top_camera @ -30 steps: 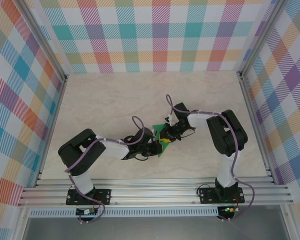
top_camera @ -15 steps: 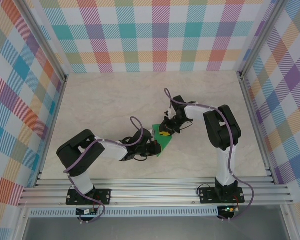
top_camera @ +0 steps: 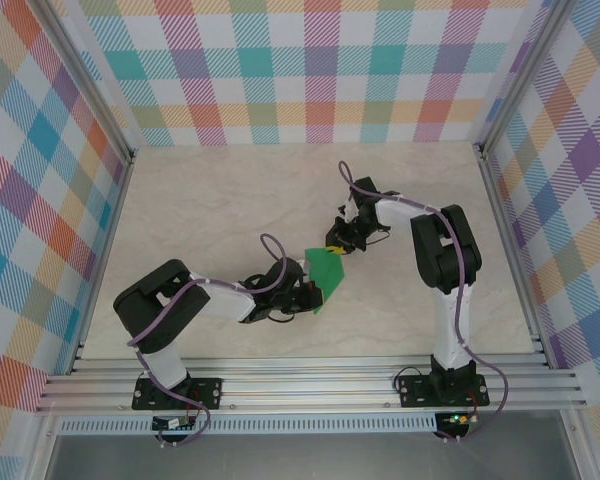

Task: Fold a paper plane with a square sheet of paper (pick it up from the middle)
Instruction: Fourth fold the wing at the center of the table.

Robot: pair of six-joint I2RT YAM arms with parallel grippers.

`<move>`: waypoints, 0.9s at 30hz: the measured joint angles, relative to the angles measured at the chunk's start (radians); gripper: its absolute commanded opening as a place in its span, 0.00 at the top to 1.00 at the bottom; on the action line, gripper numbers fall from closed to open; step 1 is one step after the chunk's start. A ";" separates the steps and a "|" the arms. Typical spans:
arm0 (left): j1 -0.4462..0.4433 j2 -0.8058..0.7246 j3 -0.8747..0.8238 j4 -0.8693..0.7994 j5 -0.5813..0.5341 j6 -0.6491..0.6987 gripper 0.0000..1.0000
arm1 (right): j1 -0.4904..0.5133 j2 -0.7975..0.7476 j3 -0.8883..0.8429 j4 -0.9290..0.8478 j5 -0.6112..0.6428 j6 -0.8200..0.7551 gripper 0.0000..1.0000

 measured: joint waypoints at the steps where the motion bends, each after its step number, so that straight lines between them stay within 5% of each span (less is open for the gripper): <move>1: 0.000 0.000 0.000 0.000 -0.001 0.000 1.00 | -0.001 0.004 0.010 -0.001 0.008 -0.001 0.83; 18: -0.002 0.000 0.011 -0.019 -0.003 0.010 1.00 | -0.079 -0.014 0.047 -0.013 0.115 -0.058 0.77; 27: -0.002 0.000 0.043 -0.077 0.004 0.050 1.00 | -0.100 -0.272 -0.200 0.047 0.061 -0.061 0.62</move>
